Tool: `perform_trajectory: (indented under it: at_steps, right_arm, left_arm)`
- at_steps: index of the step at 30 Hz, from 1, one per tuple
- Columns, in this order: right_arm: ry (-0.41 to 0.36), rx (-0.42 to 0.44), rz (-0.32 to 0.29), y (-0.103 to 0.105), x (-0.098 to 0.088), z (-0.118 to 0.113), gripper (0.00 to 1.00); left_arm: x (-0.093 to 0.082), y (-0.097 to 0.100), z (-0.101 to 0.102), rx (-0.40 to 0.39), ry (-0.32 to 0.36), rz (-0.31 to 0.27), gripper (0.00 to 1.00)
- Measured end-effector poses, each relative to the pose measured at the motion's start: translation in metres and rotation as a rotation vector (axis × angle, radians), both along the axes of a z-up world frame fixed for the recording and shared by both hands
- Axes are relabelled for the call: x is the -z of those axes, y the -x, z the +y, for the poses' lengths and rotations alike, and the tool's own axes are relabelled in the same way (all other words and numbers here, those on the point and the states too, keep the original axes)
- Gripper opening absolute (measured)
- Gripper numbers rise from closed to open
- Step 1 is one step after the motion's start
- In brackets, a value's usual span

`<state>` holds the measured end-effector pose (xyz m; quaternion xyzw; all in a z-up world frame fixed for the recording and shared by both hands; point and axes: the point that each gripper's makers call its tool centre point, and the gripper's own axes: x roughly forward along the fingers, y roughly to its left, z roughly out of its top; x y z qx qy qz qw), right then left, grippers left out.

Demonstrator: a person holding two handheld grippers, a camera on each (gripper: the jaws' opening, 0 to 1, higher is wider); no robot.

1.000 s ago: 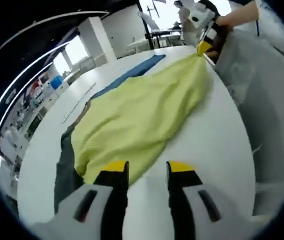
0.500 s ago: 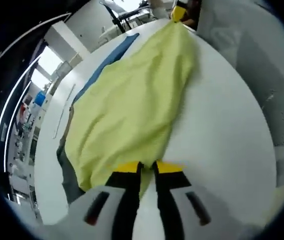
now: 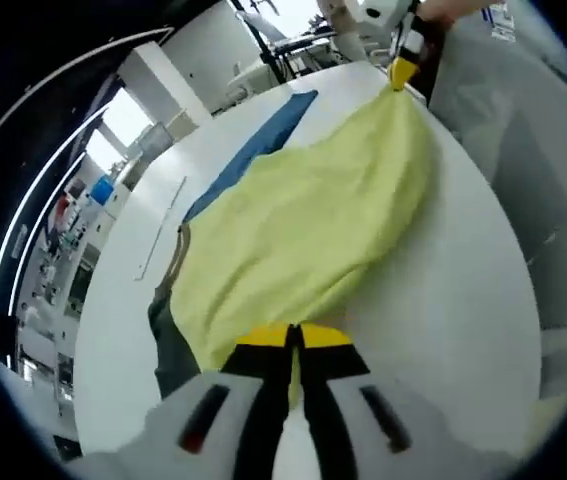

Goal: Fold the garment on the visible template until the final outline fits inside the template.

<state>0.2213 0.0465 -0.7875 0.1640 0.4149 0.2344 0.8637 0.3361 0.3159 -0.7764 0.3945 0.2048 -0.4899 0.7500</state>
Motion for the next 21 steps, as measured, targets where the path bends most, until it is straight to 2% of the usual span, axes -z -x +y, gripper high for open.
perform_trajectory:
  at_steps: [1, 7, 13, 15, 19, 21]
  right_arm:
    - [0.000, 0.003, -0.004, -0.002, -0.001, -0.001, 0.00]
    - [-0.008, 0.039, -0.034, -0.014, -0.011, -0.009, 0.00]
    - [-0.034, 0.096, -0.054, -0.024, -0.015, -0.012, 0.00]
    - [-0.040, 0.108, -0.055, -0.026, -0.016, -0.013, 0.00]
    - [-0.057, 0.137, -0.075, -0.032, -0.018, -0.015, 0.00]
    - [-0.064, 0.143, -0.080, -0.034, -0.020, -0.014, 0.00]
  left_arm:
    - [-0.006, -0.007, -0.004, -0.019, 0.032, 0.007, 0.00]
    - [-0.022, -0.035, -0.018, -0.058, 0.099, 0.028, 0.00]
    - [-0.018, -0.066, -0.025, -0.106, 0.130, 0.058, 0.00]
    - [-0.017, -0.072, -0.029, -0.134, 0.152, 0.073, 0.00]
    - [-0.024, -0.081, -0.040, -0.221, 0.241, 0.106, 0.00]
    - [-0.026, -0.090, -0.039, -0.270, 0.281, 0.115, 0.00]
